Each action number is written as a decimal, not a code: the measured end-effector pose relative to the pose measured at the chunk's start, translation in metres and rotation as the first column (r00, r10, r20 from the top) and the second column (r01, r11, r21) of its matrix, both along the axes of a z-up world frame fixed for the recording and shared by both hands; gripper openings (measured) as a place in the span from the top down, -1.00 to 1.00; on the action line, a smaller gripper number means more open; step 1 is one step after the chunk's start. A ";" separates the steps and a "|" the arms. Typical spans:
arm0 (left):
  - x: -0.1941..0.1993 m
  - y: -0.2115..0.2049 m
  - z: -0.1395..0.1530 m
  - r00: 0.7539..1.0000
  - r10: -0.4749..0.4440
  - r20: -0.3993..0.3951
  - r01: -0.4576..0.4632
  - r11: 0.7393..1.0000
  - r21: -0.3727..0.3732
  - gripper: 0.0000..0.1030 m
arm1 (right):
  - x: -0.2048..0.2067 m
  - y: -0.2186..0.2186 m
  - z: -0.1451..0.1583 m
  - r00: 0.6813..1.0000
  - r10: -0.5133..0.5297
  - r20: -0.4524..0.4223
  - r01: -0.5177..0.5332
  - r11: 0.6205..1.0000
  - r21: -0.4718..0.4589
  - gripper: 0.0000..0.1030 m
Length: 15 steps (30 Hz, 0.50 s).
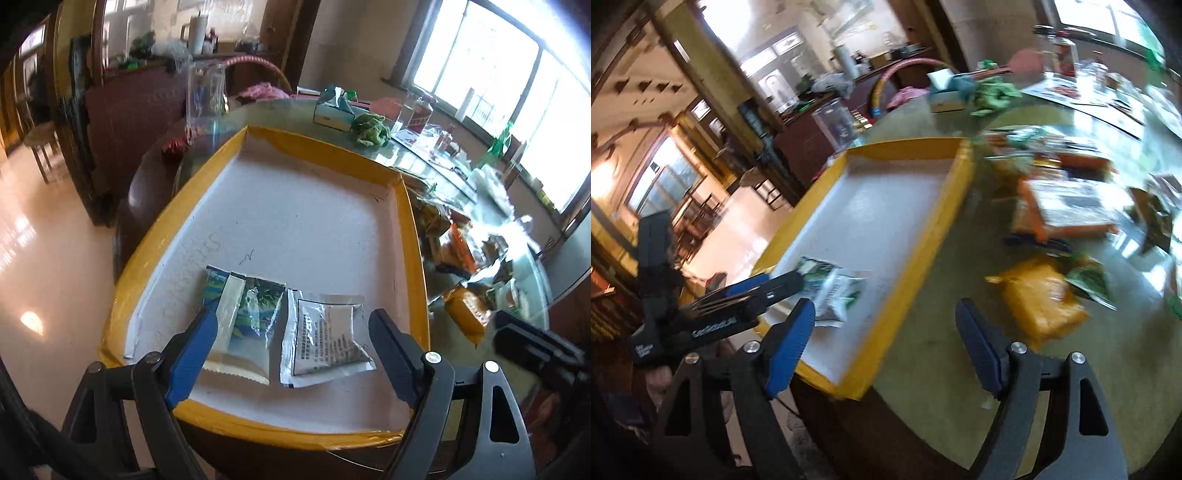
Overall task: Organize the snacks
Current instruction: 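Open both tools, releasing the packets in the tray, and withdraw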
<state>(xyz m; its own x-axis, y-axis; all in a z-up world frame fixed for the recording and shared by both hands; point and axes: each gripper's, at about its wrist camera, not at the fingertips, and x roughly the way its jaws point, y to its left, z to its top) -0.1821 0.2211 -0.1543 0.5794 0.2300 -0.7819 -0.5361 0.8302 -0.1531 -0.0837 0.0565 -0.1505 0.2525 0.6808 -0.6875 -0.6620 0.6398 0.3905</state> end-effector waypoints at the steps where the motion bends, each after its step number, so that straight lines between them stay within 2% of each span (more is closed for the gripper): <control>1: 0.002 -0.005 -0.001 1.000 0.002 -0.030 -0.002 1.000 0.025 -0.63 | 0.001 -0.006 0.000 1.000 -0.012 -0.002 0.012 1.000 -0.001 -0.53; 3: 0.004 -0.014 0.001 0.997 0.013 -0.080 -0.010 0.999 0.046 -0.63 | 0.005 -0.021 -0.002 0.999 -0.040 -0.010 0.040 0.999 -0.004 -0.53; 7: -0.003 -0.039 0.015 0.999 -0.005 -0.031 0.007 0.997 0.082 -0.63 | 0.014 -0.052 -0.009 0.995 -0.093 -0.022 0.092 0.996 -0.017 -0.53; 9: -0.003 -0.052 0.018 0.999 -0.018 -0.039 0.021 0.995 0.097 -0.63 | 0.017 -0.067 -0.014 0.993 -0.111 -0.035 0.111 0.994 -0.019 -0.53; 12: -0.006 -0.068 0.022 0.999 -0.031 -0.019 0.032 0.996 0.080 -0.63 | 0.020 -0.084 -0.019 0.991 -0.122 -0.058 0.121 0.992 -0.021 -0.53; 15: -0.004 -0.085 0.023 0.998 -0.057 -0.021 0.058 0.996 0.067 -0.63 | 0.017 -0.096 -0.019 0.992 -0.120 -0.046 0.119 0.992 -0.031 -0.53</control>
